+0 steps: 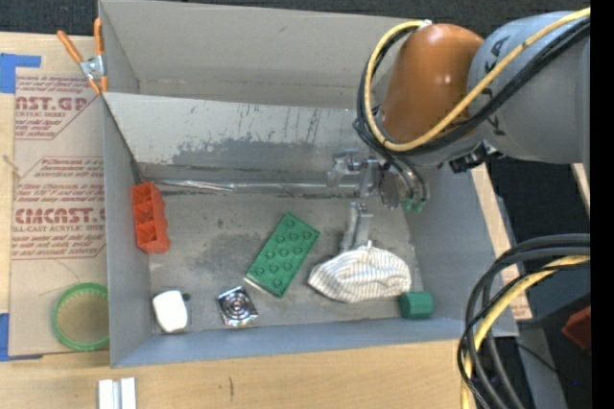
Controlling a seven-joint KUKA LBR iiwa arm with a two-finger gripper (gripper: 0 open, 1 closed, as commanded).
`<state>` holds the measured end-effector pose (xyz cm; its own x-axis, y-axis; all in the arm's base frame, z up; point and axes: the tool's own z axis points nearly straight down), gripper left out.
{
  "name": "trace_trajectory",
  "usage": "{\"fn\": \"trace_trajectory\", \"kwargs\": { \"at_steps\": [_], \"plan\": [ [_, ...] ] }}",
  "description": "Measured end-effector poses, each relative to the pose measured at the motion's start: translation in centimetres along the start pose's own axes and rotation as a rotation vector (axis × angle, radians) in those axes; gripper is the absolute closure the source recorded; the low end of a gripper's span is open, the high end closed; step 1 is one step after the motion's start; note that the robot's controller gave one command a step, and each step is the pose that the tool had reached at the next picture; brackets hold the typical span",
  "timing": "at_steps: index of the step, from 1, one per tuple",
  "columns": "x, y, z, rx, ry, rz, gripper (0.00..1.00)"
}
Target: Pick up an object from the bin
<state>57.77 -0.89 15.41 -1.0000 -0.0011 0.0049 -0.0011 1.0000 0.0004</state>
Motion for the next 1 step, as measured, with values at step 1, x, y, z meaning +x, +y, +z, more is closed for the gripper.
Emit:
{"fn": "trace_trajectory", "kwargs": {
  "at_steps": [1],
  "plan": [
    [-0.11,0.0,-0.46,0.0,-0.006,0.0,0.0]
  ]
}}
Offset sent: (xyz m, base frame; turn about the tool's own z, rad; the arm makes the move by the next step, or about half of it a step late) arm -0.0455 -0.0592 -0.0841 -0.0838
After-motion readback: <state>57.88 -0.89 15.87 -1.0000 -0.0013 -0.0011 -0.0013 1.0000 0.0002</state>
